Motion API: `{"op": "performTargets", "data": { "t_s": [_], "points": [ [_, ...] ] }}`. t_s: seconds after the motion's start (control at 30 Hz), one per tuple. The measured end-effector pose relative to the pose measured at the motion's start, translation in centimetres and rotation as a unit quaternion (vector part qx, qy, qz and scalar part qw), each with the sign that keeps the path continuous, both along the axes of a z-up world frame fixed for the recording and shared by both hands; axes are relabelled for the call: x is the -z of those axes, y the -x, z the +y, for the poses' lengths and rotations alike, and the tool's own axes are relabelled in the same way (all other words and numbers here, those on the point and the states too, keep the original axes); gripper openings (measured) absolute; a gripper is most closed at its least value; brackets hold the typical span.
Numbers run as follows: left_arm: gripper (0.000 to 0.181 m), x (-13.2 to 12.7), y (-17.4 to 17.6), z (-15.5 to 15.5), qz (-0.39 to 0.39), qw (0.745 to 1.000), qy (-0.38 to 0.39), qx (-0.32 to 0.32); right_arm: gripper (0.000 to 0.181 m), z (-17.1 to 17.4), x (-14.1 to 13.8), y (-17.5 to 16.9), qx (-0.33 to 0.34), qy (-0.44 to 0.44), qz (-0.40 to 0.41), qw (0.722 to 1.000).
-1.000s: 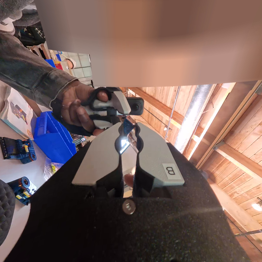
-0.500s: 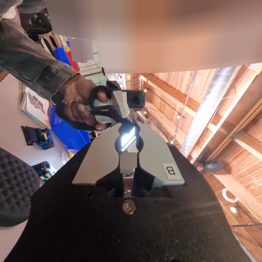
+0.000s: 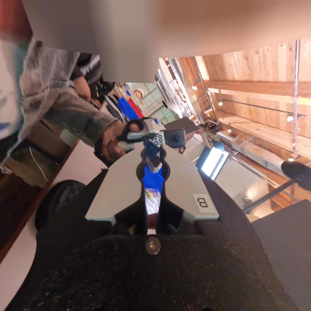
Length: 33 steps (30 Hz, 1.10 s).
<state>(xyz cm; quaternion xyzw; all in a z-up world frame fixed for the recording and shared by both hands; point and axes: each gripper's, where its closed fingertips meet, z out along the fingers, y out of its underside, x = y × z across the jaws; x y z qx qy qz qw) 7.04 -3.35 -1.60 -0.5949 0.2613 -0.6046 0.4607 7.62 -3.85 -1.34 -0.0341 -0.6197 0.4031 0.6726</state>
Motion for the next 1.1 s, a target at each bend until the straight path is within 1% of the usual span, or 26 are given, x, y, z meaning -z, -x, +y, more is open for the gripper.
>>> {"op": "performTargets", "data": {
  "t_s": [0.03,0.1,0.17,0.27,0.37,0.43,0.63,0.73,0.83,1.07,1.1],
  "points": [
    [0.039,0.1,-0.2,-0.1,0.016,1.000,-0.007,-0.002,0.014,0.1,-0.2,-0.2,-0.015,0.021,0.000,1.000],
    [0.038,-0.1,-0.8,0.0,0.019,1.000,-0.007,-0.001,0.014,0.4,-0.5,-0.3,-0.043,0.052,0.002,0.998],
    [0.036,-0.4,-1.3,0.1,0.019,1.000,0.001,0.005,0.015,0.8,-0.6,-0.2,-0.050,0.065,0.002,0.997],
    [0.032,0.2,-1.4,1.0,0.044,0.999,-0.003,-0.017,0.015,1.3,-0.4,0.3,-0.044,0.062,-0.004,0.997],
    [0.028,-0.1,-1.1,1.3,0.033,0.999,0.002,-0.022,0.015,1.5,0.0,1.0,-0.031,0.047,-0.014,0.998],
    [0.022,0.2,-0.9,1.5,0.042,0.999,-0.002,-0.028,0.015,1.6,0.1,1.1,-0.029,0.046,-0.016,0.998],
    [0.020,0.8,-0.4,2.1,0.061,0.996,-0.024,-0.064,0.015,2.0,0.7,1.6,-0.009,0.044,-0.038,0.998],
    [0.020,1.3,0.0,2.3,0.050,0.995,-0.026,-0.079,0.015,2.2,1.2,2.0,0.015,0.037,-0.058,0.998],
    [0.020,2.4,0.6,2.6,0.043,0.995,-0.009,-0.087,0.015,2.6,2.4,2.6,0.047,0.026,-0.090,0.995],
    [0.020,6.4,2.1,3.7,0.075,0.989,0.029,-0.123,0.014,3.9,6.6,4.1,0.111,0.014,-0.188,0.976],
    [0.016,6.6,2.7,3.8,0.062,0.989,0.036,-0.128,0.006,4.2,7.1,4.2,0.120,0.013,-0.196,0.973]
  ]
}}
